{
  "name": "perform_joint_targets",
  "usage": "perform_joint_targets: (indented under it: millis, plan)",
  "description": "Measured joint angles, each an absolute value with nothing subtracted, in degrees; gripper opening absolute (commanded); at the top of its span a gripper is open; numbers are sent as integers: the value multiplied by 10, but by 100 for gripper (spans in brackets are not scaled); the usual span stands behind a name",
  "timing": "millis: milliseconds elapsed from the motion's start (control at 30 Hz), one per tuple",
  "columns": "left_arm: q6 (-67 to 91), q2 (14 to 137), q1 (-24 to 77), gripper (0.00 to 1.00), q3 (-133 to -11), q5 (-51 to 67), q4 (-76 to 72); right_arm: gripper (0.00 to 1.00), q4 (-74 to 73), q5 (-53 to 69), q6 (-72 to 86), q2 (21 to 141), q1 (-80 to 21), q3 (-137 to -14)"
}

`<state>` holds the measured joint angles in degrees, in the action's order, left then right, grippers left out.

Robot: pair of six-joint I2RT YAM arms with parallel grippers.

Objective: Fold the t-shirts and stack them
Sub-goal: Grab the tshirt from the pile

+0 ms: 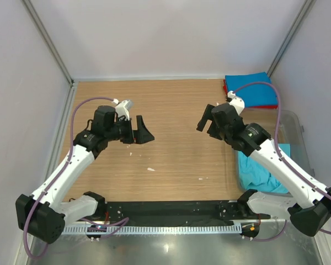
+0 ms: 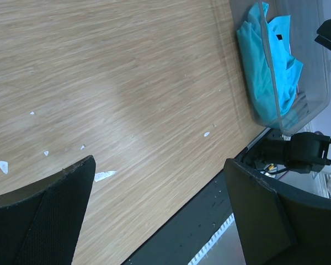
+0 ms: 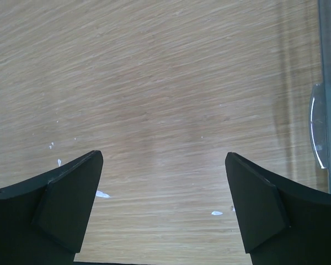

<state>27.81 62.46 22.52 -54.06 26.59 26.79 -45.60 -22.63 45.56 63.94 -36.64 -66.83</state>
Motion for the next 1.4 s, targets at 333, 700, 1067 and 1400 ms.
perform_joint_targets:
  millis: [333, 700, 1067, 1400]
  plan:
    - [278, 609, 225, 100, -541, 264, 268, 97, -535, -329, 486, 717, -287, -735]
    - [279, 593, 226, 100, -535, 260, 268, 81, -513, -280, 458, 733, 63, -664]
    - [279, 595, 227, 100, -533, 255, 268, 74, -355, -217, 436, 814, 150, -478]
    - [277, 614, 227, 100, -533, 235, 269, 1, -232, -217, 370, 853, 170, -451]
